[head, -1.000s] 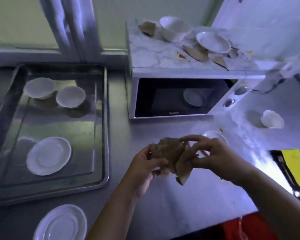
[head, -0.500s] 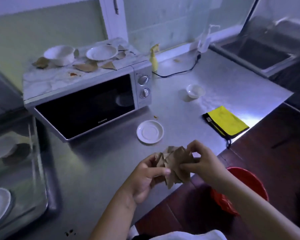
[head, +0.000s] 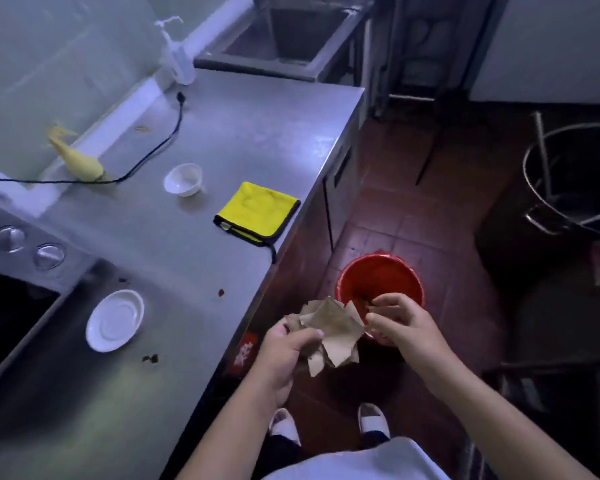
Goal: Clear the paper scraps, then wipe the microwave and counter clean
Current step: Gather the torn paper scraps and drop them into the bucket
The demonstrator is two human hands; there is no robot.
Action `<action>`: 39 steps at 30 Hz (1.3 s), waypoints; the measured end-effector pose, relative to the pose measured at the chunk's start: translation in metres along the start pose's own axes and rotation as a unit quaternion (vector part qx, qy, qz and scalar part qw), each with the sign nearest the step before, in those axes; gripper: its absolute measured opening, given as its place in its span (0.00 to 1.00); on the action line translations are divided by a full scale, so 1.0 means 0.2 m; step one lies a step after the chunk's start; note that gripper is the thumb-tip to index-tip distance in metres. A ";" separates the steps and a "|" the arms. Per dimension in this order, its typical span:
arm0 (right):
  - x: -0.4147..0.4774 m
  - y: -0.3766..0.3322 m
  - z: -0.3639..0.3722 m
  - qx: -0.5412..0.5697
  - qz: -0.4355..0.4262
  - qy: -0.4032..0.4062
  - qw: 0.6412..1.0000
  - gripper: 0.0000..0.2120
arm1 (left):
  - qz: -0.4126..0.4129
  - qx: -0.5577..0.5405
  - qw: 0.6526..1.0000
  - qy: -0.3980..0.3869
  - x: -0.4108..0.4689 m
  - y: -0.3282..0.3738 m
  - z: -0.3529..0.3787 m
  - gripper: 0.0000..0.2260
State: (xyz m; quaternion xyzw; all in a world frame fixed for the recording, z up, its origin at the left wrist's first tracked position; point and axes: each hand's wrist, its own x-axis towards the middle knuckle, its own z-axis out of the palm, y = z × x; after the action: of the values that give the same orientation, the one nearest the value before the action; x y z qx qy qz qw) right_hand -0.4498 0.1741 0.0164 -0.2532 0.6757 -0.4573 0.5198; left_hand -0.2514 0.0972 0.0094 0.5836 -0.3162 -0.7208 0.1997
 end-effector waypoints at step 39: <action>0.07 0.16 -0.31 0.124 0.132 0.159 0.971 0.04 | -0.146 0.048 0.981 -0.120 0.74 -0.08 0.47 0.15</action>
State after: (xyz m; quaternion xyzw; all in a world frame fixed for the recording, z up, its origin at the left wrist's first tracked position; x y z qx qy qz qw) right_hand -0.5086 0.2004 -0.0159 -0.0196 0.7151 -0.4993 0.4887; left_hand -0.3757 0.0331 -0.0968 0.5416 -0.2836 -0.7910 0.0246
